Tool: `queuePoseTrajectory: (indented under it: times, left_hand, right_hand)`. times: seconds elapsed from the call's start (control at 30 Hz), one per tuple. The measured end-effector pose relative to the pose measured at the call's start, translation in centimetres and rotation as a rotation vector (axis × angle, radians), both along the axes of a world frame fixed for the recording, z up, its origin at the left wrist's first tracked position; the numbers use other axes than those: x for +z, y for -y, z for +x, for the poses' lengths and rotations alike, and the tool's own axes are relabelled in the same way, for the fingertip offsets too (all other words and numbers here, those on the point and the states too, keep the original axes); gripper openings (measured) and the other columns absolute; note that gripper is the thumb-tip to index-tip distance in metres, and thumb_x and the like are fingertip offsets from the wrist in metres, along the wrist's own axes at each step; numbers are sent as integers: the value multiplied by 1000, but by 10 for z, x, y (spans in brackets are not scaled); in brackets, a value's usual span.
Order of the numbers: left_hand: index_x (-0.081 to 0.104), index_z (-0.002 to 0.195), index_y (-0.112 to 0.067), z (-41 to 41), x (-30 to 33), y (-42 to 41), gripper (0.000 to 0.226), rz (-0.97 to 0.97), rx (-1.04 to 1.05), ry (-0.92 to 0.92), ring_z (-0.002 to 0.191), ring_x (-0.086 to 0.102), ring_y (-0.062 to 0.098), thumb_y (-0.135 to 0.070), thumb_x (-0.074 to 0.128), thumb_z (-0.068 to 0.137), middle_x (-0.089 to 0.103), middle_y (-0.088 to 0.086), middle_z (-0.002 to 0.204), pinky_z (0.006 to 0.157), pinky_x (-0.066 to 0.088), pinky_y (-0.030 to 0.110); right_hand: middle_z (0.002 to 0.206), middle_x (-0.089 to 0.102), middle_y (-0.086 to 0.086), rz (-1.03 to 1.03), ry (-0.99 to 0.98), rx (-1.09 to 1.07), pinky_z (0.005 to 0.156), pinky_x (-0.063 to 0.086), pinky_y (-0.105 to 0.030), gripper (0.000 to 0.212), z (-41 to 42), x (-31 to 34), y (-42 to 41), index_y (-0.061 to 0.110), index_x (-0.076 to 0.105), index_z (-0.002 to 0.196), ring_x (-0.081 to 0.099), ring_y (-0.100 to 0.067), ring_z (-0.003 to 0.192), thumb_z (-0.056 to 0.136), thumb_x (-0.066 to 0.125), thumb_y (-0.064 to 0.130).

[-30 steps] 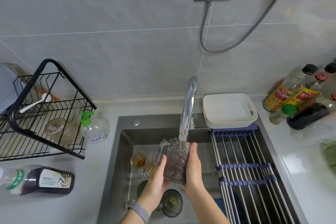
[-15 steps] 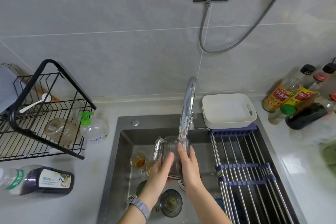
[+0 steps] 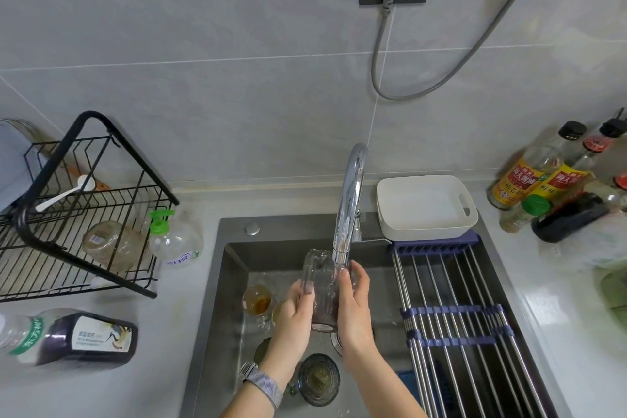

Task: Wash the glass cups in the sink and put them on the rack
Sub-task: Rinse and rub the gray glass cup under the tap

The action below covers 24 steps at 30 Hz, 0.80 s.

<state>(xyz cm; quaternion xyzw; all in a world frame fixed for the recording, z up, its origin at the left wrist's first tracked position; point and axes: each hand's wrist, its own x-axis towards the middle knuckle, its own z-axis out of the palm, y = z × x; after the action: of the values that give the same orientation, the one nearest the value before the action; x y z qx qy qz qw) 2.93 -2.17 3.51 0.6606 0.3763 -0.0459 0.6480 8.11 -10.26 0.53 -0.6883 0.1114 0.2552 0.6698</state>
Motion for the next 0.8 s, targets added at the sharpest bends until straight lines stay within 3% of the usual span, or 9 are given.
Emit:
queuePoseTrajectory:
  times: [0.07,0.17,0.3,0.37,0.47,0.53,0.63,0.73,0.8]
  left_hand:
    - [39,127,-32,-2,2,0,29,-11,-16,45,91,48,-8,-38,42,100,52,-20,108,87,38,18]
    - [43,123,-30,-3,-1,-4,31,-88,37,86,94,54,-6,-44,48,96,58,-15,108,77,43,16]
    - [48,127,-33,-2,-2,-10,42,-235,150,130,113,63,20,-58,41,93,64,1,125,95,52,51]
    - [43,133,-39,-3,-2,-10,49,-237,146,128,120,59,20,-61,46,90,59,-2,132,99,49,54]
    - [28,141,-50,-3,3,-9,69,-196,47,112,135,40,11,-73,50,80,41,-14,145,114,32,46]
    - [33,141,-42,-4,5,-9,60,-170,4,130,129,41,1,-60,50,86,42,-19,140,111,34,31]
    - [55,124,-36,-4,4,-5,44,-187,-19,154,107,62,-4,-52,55,83,67,-17,118,86,47,13]
    - [52,124,-32,-3,4,0,57,-256,69,137,111,63,11,-62,55,75,68,-7,118,99,50,36]
    - [49,126,-28,-2,1,0,59,-333,124,133,109,66,18,-60,54,76,69,0,117,98,51,46]
  right_hand:
    - [138,51,3,19,-4,-20,105,39,-37,32,1,-6,1,42,38,134,51,-16,122,102,33,44]
    - [131,58,-1,116,-46,-59,104,44,-49,28,2,-15,4,44,49,123,57,-21,119,104,30,38]
    - [132,57,3,156,-36,-2,105,44,-48,29,0,-16,4,48,50,120,56,-17,121,105,29,36]
    - [136,54,7,165,-43,35,109,39,-48,31,-1,-13,3,49,50,126,51,-15,127,99,35,54]
    - [143,50,7,248,-117,82,113,32,-50,68,0,-16,6,46,48,134,45,-16,134,76,48,81]
    - [136,58,-1,290,-148,102,110,37,-51,67,3,-12,9,33,55,132,53,-21,127,79,52,75]
    - [119,69,-6,294,-138,108,99,48,-50,55,1,-4,12,20,62,123,65,-24,111,87,51,60]
    - [110,72,-6,223,-103,100,94,52,-50,39,-1,-3,13,15,65,117,69,-25,101,92,55,44]
    - [102,74,-9,195,-127,62,89,55,-49,29,1,-2,13,13,69,109,70,-29,96,98,50,31]
